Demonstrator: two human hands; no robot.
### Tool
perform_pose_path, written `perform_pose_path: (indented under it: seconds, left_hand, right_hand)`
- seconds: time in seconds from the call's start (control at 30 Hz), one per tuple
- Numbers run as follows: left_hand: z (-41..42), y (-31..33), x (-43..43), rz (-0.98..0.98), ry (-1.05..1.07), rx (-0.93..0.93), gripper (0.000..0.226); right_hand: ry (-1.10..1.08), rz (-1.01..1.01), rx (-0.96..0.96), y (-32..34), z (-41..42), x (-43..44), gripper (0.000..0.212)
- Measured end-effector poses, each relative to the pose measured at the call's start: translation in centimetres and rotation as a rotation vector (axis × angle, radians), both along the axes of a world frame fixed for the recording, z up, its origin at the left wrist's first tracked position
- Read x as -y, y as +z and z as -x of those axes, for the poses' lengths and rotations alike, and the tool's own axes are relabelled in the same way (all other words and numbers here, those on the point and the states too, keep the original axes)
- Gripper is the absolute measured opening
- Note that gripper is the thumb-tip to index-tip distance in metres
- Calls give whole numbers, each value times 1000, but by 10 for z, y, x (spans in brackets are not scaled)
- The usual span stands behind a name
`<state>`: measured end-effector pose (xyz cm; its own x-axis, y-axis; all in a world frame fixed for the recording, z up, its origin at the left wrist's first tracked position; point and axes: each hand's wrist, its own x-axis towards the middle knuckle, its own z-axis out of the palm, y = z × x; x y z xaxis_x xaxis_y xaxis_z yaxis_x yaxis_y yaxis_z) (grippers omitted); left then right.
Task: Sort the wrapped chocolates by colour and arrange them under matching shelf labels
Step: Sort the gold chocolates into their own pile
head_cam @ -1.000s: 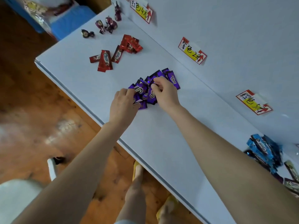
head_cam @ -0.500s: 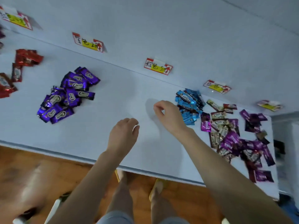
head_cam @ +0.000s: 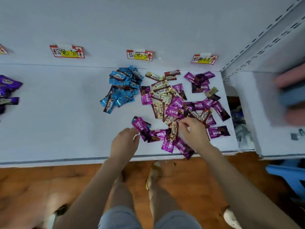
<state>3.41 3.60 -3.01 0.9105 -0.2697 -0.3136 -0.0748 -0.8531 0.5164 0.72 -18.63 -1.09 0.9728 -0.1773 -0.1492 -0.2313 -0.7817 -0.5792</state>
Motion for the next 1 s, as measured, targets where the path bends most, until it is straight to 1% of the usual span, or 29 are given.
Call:
perform_pose_path:
  seconds: [0.13,0.23,0.33,0.43,0.53,0.67,0.77,0.87,0.93,1.0]
  left_hand:
    - [5,1,23,-53,-6,-10,22]
    - [-1,-1,33,-105,-5,6,24]
    - [-15,-8,39,-175,7,15,34]
    - [-31,-19,40,-298,-105,-11,50]
    - [-42,-25,39,-360,-242,-9,48]
    - [-54,-23,40,-336,-250,-54,48]
    - [-59,-23,39,-314,-232,-130,47]
    - [-59,-23,37,-302,-240,-156,42]
    - [-58,-24,37,-220,-187,-165,38]
    - [-57,-24,39,-104,-97,-196,31]
  right_hand:
    - [-18,-17,-62,-13,26,24,20]
    - [-15,-42,-69,-18,33,27,20]
    - [6,-57,-82,-23,29,27,19]
    - [10,-61,-92,-28,23,25,20]
    - [43,-64,-112,-33,12,21,20]
    - [79,-67,-97,-34,-2,11,19]
    - [120,-48,-126,-36,-11,2,21]
    - [178,-55,-156,-39,-17,-12,24]
    - [201,-75,-169,-41,-19,-25,33]
    - [204,-51,-145,-44,-21,-37,39]
